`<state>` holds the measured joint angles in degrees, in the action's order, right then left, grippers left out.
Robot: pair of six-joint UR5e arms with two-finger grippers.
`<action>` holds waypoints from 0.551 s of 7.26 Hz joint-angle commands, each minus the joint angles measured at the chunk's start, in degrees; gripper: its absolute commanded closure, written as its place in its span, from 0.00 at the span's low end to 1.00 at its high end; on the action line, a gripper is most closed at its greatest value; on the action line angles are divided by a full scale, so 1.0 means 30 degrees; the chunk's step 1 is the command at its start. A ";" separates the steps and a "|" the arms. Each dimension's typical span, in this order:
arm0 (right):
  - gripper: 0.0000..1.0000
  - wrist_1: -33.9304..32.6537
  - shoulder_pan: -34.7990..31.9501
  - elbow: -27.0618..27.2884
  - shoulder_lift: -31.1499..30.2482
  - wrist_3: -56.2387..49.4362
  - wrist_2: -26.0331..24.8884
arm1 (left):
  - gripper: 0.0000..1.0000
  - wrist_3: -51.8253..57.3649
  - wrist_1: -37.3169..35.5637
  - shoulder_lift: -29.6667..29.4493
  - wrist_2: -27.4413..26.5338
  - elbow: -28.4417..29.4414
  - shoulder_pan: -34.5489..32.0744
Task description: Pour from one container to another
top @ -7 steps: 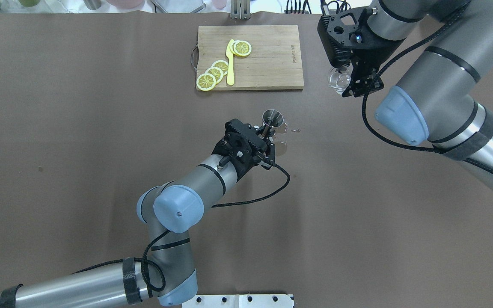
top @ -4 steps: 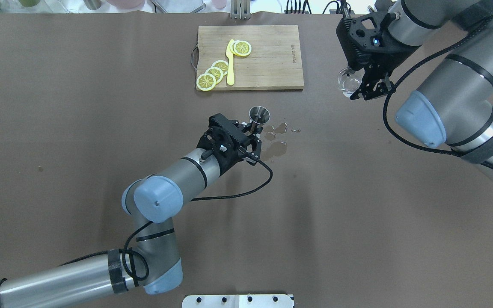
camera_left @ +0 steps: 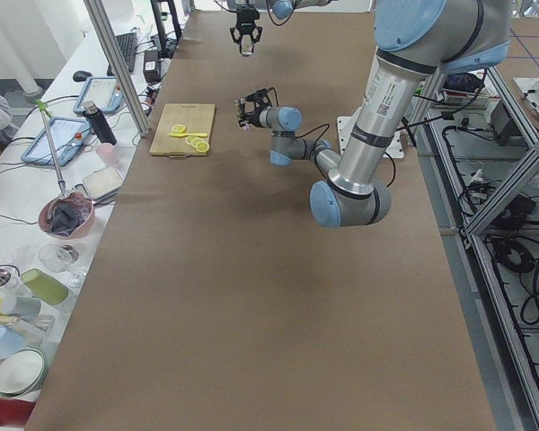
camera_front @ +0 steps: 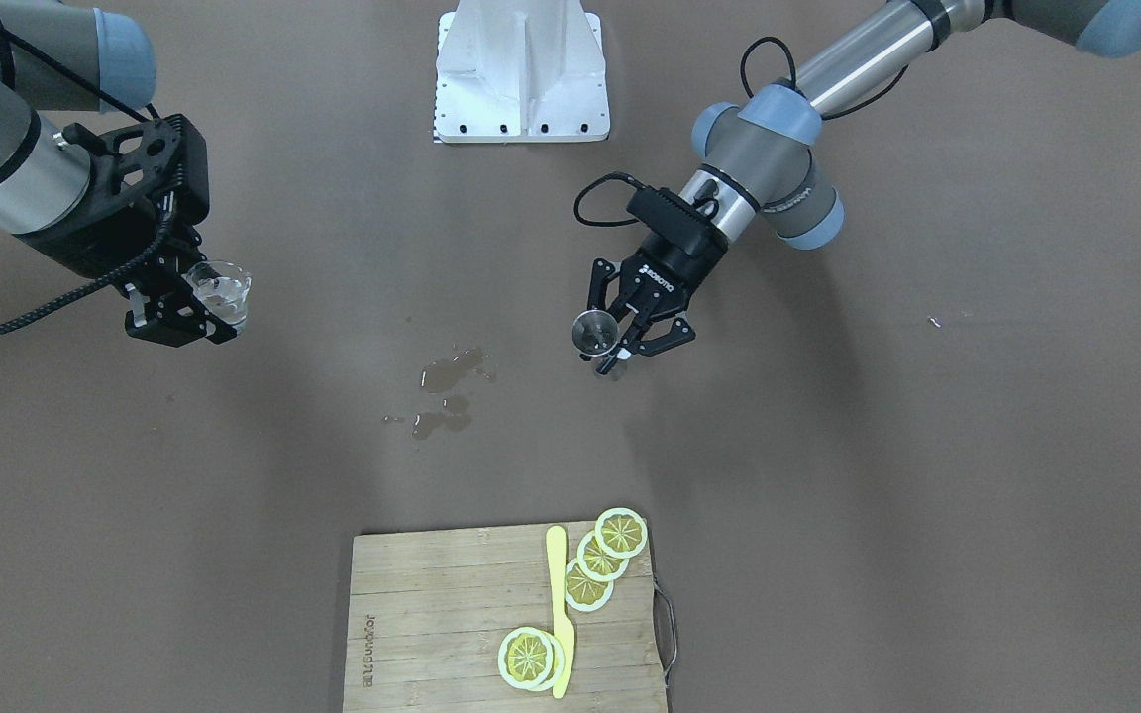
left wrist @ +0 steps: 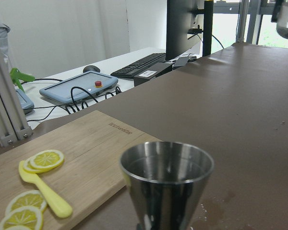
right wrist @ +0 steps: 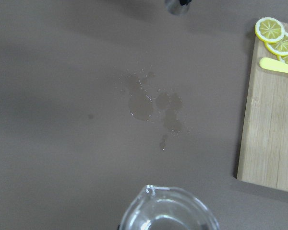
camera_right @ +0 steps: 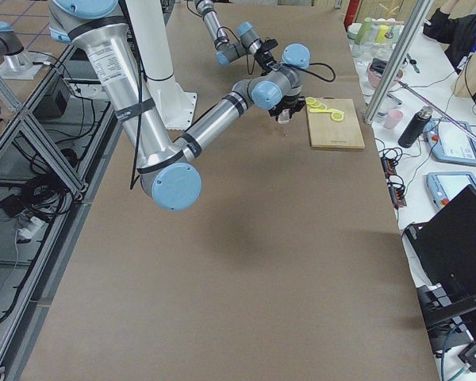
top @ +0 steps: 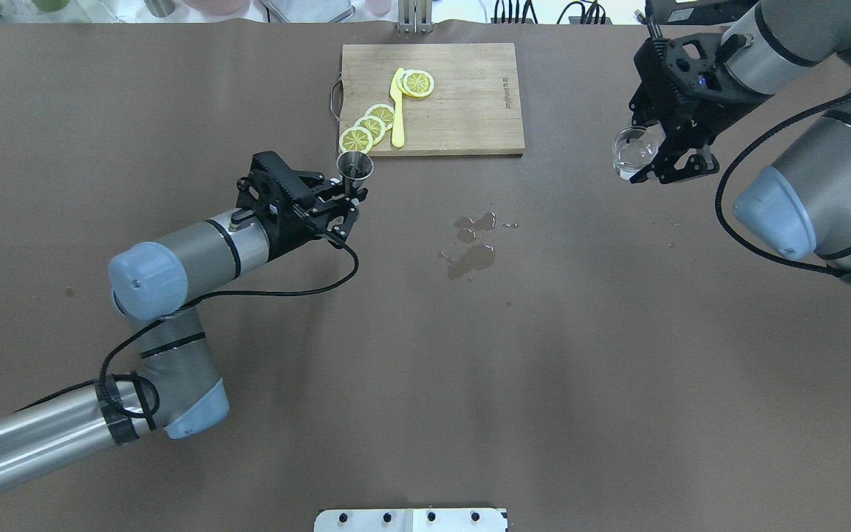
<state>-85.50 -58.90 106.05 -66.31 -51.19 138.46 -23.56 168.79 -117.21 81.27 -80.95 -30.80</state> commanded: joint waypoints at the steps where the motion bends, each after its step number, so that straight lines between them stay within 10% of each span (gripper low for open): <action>1: 1.00 0.2148 -0.0989 -0.0338 -0.1473 0.0629 0.1711 | 1.00 0.1173 0.2003 0.1653 0.1993 0.0206 -0.1623; 4: 1.00 0.6656 -0.2510 -0.4427 -0.1744 0.0629 0.4576 | 1.00 0.1057 0.7176 0.5452 0.3344 0.0266 -0.2504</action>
<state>-71.46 -64.46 98.29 -71.28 -49.34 148.33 -20.28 183.56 -105.73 89.88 -80.24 -37.20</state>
